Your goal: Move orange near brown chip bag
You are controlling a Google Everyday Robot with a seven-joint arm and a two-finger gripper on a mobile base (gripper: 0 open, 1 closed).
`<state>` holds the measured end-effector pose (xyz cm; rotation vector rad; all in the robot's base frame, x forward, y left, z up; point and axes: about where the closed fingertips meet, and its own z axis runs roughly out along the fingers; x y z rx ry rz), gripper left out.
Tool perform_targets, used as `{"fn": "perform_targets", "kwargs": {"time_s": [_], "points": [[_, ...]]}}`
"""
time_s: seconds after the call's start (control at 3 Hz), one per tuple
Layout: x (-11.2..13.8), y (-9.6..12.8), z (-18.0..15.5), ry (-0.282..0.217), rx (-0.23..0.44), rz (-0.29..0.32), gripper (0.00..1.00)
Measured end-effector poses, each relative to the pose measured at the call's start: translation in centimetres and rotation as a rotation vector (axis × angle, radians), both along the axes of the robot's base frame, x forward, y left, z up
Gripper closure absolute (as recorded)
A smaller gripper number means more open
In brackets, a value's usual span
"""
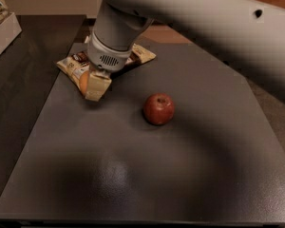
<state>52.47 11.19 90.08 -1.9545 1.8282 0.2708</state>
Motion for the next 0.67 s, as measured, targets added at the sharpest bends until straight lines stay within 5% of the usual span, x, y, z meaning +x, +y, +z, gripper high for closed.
{"fn": "perform_targets", "kwargs": {"time_s": [0.67], "points": [[6.6, -5.6, -2.2, 0.048, 0.002, -0.156, 1.0]]}}
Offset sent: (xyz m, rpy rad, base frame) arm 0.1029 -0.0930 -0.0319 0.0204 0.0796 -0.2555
